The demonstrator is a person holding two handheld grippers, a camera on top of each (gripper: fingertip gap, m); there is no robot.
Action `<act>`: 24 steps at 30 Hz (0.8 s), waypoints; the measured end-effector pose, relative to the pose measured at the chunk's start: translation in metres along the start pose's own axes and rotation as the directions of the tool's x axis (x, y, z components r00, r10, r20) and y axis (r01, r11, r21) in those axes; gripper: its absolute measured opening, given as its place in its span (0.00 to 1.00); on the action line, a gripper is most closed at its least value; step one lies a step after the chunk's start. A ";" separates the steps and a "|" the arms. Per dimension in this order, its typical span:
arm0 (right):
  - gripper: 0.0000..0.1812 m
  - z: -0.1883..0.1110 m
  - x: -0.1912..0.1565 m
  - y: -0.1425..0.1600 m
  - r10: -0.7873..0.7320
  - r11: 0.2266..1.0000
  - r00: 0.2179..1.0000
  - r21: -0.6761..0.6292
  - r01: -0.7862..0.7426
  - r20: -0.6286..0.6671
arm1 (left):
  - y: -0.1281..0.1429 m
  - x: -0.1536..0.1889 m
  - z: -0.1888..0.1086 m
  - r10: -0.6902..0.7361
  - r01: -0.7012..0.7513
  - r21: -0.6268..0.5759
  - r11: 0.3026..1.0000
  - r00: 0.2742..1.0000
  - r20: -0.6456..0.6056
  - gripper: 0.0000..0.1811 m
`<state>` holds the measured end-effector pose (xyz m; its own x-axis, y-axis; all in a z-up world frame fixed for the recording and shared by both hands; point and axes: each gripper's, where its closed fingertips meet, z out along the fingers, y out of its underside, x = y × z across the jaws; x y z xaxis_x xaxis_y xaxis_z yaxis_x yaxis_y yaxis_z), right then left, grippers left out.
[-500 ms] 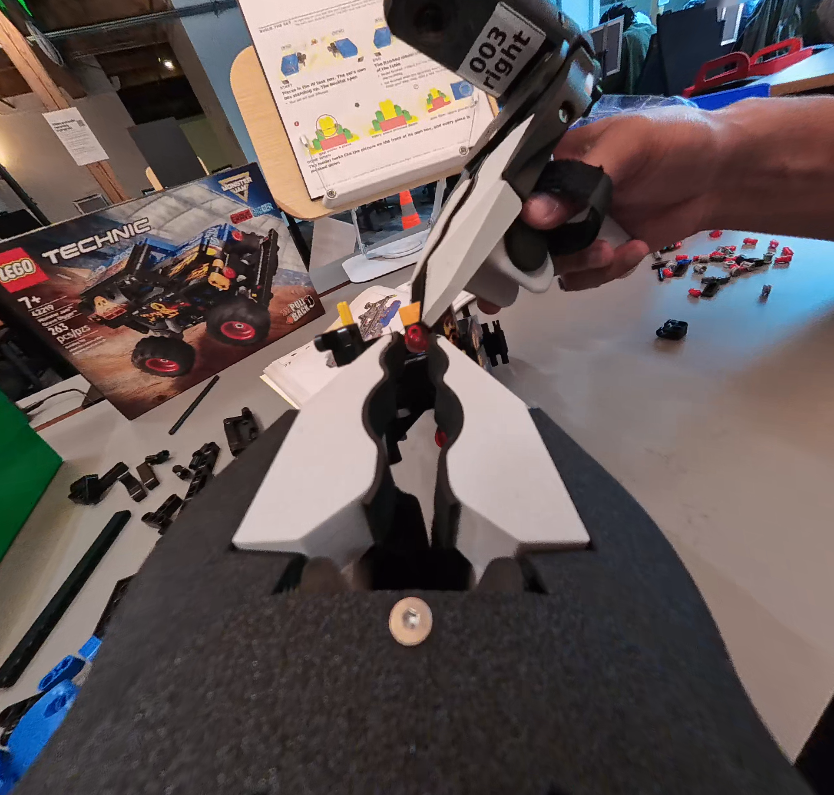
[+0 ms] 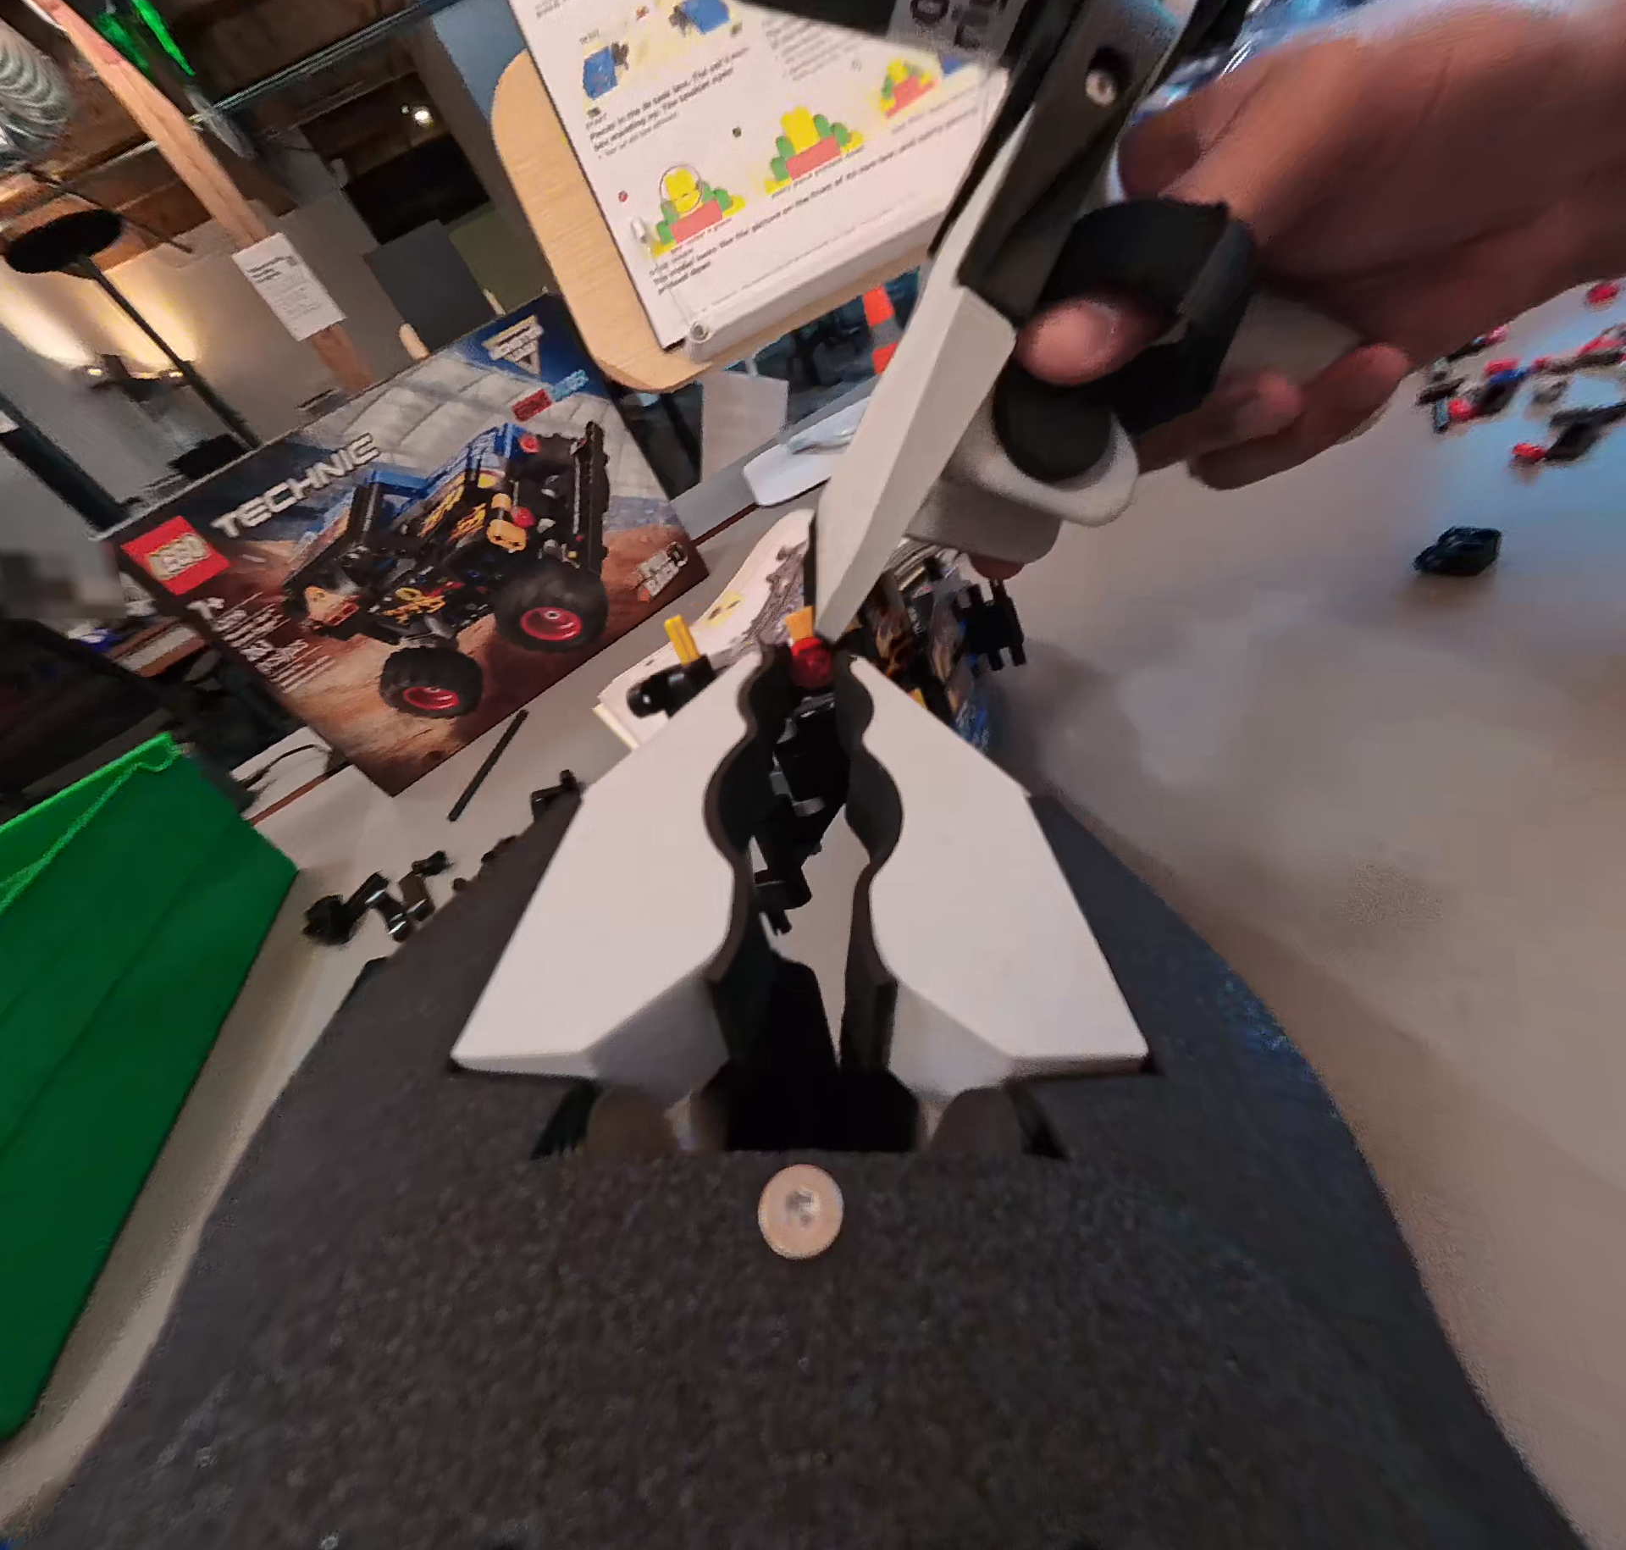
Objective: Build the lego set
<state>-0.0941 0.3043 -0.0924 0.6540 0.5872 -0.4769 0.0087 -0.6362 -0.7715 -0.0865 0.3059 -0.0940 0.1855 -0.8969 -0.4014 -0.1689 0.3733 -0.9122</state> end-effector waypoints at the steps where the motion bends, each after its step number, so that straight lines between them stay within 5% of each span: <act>1: 0.10 0.001 0.002 0.000 -0.002 1.000 0.999 -0.002 0.002 -0.035 | 0.001 0.000 0.001 0.023 -0.023 -0.016 1.000 1.000 0.021 0.04; 12: 0.07 0.000 0.012 0.005 -0.134 0.990 0.962 -0.067 0.122 -0.237 | 0.003 0.005 0.006 0.110 -0.105 -0.072 0.992 0.991 0.073 0.04; 24: 0.07 -0.003 0.013 0.010 -0.174 0.981 0.960 -0.120 0.151 -0.220 | 0.003 0.011 0.009 0.081 -0.078 -0.061 0.995 0.996 0.034 0.05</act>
<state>-0.0831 0.3038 -0.1046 0.7925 0.5645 -0.2308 0.1978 -0.5960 -0.7782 -0.0765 0.2998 -0.1019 0.2038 -0.8554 -0.4762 -0.2414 0.4275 -0.8712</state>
